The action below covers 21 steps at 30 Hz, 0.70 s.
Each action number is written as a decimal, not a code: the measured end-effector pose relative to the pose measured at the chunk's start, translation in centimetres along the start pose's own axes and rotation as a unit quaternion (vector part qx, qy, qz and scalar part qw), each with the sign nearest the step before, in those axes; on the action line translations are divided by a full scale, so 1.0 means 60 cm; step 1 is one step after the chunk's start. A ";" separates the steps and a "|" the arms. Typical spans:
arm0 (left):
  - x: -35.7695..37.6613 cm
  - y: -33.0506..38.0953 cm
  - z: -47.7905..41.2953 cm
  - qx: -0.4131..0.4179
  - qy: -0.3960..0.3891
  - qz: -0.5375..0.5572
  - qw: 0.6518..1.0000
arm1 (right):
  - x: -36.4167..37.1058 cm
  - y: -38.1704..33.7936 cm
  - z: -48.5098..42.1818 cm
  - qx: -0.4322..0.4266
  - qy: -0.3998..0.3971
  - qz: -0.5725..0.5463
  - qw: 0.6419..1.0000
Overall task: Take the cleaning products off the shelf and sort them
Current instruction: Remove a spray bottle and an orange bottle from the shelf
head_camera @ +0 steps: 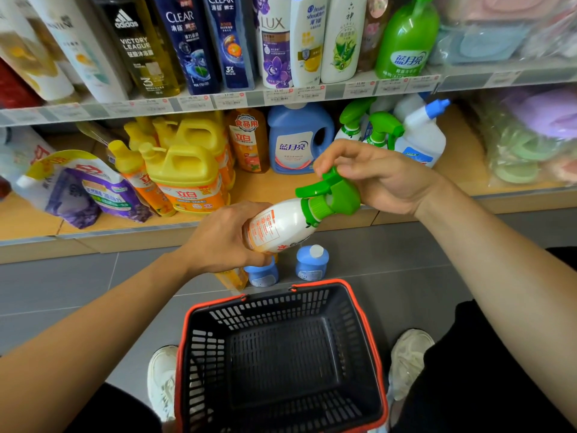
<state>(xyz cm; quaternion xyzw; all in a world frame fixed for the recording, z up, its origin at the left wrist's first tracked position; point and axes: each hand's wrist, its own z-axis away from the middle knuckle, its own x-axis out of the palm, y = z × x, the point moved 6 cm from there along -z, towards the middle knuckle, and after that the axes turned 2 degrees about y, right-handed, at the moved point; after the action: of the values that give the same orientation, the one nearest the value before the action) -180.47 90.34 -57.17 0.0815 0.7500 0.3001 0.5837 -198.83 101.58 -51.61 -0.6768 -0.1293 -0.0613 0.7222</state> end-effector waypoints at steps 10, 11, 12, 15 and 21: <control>0.002 0.003 0.002 -0.039 -0.025 0.040 0.998 | -0.013 0.003 -0.010 -0.042 0.094 0.020 0.995; 0.004 0.002 0.001 -0.054 -0.035 0.058 0.996 | -0.021 0.003 -0.013 -0.061 0.139 0.018 0.988; 0.007 0.003 0.001 -0.067 -0.045 0.080 0.994 | -0.028 0.003 -0.015 -0.080 0.184 0.022 0.979; 0.014 0.008 -0.001 -0.100 -0.070 0.148 0.981 | -0.043 0.010 -0.019 -0.100 0.284 0.050 0.952; 0.026 0.005 0.005 -0.174 -0.108 0.281 0.937 | -0.069 0.018 -0.013 -0.097 0.378 0.064 0.918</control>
<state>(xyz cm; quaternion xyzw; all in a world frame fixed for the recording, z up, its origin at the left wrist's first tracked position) -180.73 91.40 -58.35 0.2180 0.5646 0.5673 0.5584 -202.42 100.51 -53.80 -0.6768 0.2036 -0.2783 0.6504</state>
